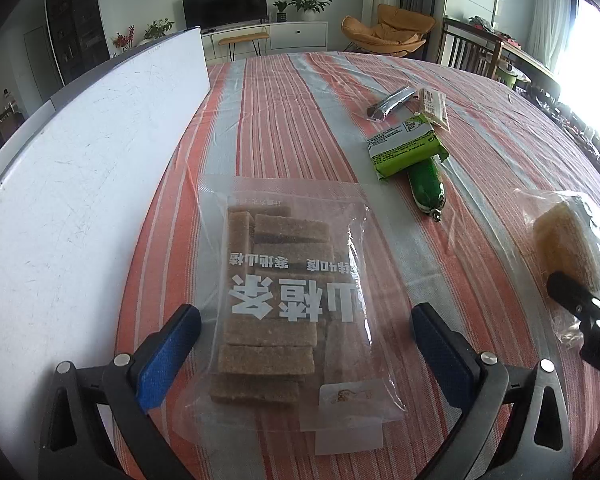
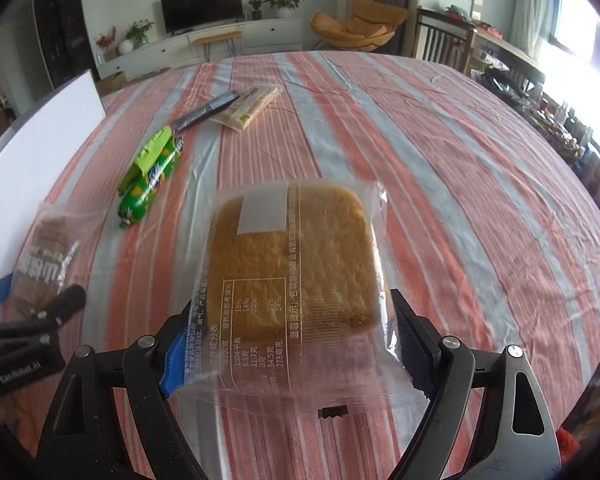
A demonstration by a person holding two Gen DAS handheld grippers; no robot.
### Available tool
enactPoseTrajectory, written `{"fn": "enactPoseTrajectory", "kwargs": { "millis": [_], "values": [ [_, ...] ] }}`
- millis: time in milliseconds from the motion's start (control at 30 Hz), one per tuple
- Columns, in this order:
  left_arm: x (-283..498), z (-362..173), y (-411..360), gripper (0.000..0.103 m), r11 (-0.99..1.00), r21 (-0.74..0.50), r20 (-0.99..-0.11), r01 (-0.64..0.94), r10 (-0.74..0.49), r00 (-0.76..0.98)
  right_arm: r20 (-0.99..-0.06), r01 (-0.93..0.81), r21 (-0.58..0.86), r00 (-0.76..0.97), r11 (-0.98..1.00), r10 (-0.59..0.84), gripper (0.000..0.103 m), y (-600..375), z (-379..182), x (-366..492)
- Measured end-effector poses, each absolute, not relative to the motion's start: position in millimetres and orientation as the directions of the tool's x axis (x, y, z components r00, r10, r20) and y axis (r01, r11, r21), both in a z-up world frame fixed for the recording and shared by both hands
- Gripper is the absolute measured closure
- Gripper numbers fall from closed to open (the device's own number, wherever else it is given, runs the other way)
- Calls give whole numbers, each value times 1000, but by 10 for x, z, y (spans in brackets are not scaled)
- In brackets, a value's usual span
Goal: Organize snacks
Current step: 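Grasp the square bread loaf bag with the right gripper while the left holds the biscuit bag, then lift the bread bag with the right gripper while the left lifts the biscuit bag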
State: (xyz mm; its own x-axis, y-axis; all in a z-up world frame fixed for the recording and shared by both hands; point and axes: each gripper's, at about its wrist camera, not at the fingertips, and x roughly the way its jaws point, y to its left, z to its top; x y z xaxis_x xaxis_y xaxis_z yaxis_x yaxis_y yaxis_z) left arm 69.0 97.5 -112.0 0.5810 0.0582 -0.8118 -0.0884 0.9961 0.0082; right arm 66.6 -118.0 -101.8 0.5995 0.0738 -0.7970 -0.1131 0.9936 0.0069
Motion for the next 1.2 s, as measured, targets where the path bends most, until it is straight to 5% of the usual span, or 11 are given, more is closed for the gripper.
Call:
{"fn": "enactPoseTrajectory", "kwargs": {
  "millis": [933,1200],
  "values": [
    [710,-1121,965,0,996,7,-814,-84,54,579,-795,-107,6,603,994,70,13,-1208,-1082,656],
    [754,-1098,936,0,1000,3,-876,12,-3,482,-802,-135,12,591,991,90,12,-1221,-1078,656]
  ]
}}
